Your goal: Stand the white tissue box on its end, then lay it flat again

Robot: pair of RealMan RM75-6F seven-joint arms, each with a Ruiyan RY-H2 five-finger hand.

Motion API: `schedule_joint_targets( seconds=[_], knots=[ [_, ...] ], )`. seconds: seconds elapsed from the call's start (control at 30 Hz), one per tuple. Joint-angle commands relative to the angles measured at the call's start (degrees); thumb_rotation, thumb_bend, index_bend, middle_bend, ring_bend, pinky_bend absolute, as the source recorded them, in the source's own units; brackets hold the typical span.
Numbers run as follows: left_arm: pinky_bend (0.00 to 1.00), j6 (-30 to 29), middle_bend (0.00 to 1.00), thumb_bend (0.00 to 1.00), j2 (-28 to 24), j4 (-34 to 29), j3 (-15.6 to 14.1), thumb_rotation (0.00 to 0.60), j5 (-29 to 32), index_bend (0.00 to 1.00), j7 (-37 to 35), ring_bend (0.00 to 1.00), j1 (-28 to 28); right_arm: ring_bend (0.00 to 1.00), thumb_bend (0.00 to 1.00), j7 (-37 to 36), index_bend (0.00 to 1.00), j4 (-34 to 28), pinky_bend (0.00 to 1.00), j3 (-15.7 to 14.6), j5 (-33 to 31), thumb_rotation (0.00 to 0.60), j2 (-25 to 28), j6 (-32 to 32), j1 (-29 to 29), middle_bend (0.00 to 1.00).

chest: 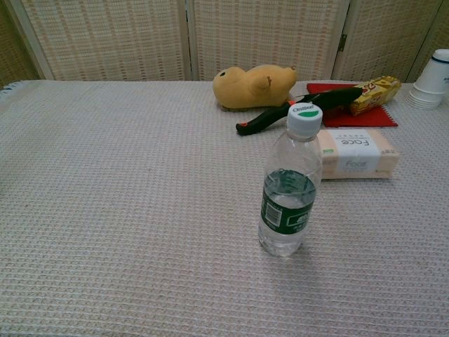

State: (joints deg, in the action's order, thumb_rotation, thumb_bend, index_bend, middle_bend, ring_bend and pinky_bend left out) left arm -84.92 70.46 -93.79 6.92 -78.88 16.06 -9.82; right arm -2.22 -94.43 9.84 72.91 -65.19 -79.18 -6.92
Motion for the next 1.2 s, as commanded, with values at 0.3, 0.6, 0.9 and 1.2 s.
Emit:
schedule_joint_targets(
  seconds=[0.3,0.6,0.9,1.2],
  knots=[
    [0.09,-0.6,0.0,0.48,-0.4,-1.2,-0.3,0.6,-0.7,0.16,-0.1,0.0,0.4,0.1,0.0,0.8,0.02,-0.2,0.0,-0.3,-0.1,0.6,0.1,0.2,0.0,0.09],
    [0.09,-0.4,0.0,0.48,-1.2,-2.2,-0.6,0.6,-1.4,0.16,-0.8,0.0,0.4,0.1,0.0,5.7,0.02,-0.6,0.0,1.7,-1.7,0.6,1.6,13.8,-9.4,0.09],
    [0.09,-1.3,0.0,0.48,-2.3,-2.9,-0.6,0.6,-2.1,0.16,-2.4,0.0,1.0,0.1,0.0,19.0,0.02,0.2,0.0,5.5,-15.5,0.6,-1.5,34.4,-27.7,0.09],
    [0.09,-1.9,0.0,0.48,-3.5,-3.5,-0.3,0.6,-2.0,0.16,-4.3,0.0,1.5,0.1,0.0,31.5,0.03,3.0,0.0,3.0,-33.8,0.6,-8.2,36.2,-39.8,0.09]
  ],
)
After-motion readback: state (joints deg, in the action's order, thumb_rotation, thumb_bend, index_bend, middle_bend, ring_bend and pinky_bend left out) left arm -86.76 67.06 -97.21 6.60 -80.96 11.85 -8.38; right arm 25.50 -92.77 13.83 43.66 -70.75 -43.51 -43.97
